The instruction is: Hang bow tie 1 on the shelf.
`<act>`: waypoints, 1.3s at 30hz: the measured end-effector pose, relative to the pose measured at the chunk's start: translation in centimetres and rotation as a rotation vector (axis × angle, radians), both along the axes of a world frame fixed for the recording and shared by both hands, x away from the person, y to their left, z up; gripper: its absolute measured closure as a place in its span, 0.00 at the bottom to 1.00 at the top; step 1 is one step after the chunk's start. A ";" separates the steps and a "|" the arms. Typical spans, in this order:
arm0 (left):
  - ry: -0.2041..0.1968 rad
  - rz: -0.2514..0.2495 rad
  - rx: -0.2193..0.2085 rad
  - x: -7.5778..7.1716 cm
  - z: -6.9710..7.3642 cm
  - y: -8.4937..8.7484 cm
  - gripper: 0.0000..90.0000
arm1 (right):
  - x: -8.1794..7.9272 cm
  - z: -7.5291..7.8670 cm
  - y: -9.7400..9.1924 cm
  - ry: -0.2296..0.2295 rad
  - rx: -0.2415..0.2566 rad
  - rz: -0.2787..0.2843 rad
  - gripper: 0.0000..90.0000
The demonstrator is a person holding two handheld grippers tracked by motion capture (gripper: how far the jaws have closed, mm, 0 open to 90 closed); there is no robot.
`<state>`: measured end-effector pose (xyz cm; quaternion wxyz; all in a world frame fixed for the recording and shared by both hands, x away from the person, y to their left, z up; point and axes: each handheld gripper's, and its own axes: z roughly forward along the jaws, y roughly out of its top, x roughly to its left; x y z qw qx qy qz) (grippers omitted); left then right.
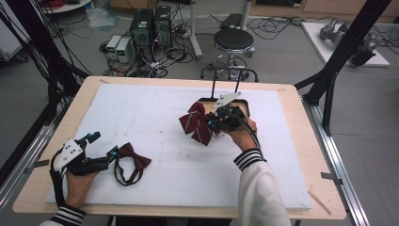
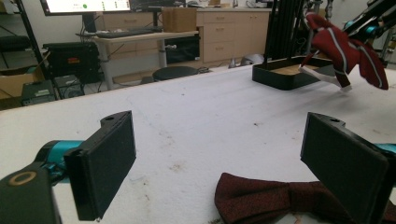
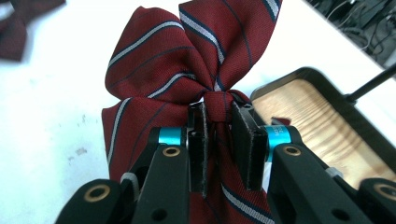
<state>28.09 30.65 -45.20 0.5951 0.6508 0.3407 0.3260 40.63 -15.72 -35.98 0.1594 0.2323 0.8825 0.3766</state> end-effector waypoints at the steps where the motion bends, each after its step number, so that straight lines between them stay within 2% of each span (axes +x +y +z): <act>1: -0.001 0.001 -0.001 0.0 0.0 0.0 0.12 | 0.0 0.2 -0.2 -0.014 0.010 -0.001 0.86; 14: -0.002 0.001 0.004 0.0 0.0 0.0 0.12 | -1.0 2.4 -3.7 -0.101 0.149 -0.084 0.86; 22: -0.002 0.001 0.005 0.0 0.0 0.0 0.12 | -1.1 3.9 -5.5 -0.158 0.214 -0.144 0.85; 27: -0.003 0.002 0.003 0.0 0.0 -0.1 0.12 | -1.2 4.9 -6.3 -0.190 0.238 -0.171 0.85; 29: -0.003 0.001 0.005 0.0 0.0 0.0 0.12 | -1.2 5.0 -6.6 -0.186 0.254 -0.182 0.85; 39: -0.003 0.001 0.005 0.0 0.0 0.0 0.12 | -1.3 5.3 -8.0 -0.222 0.273 -0.243 0.85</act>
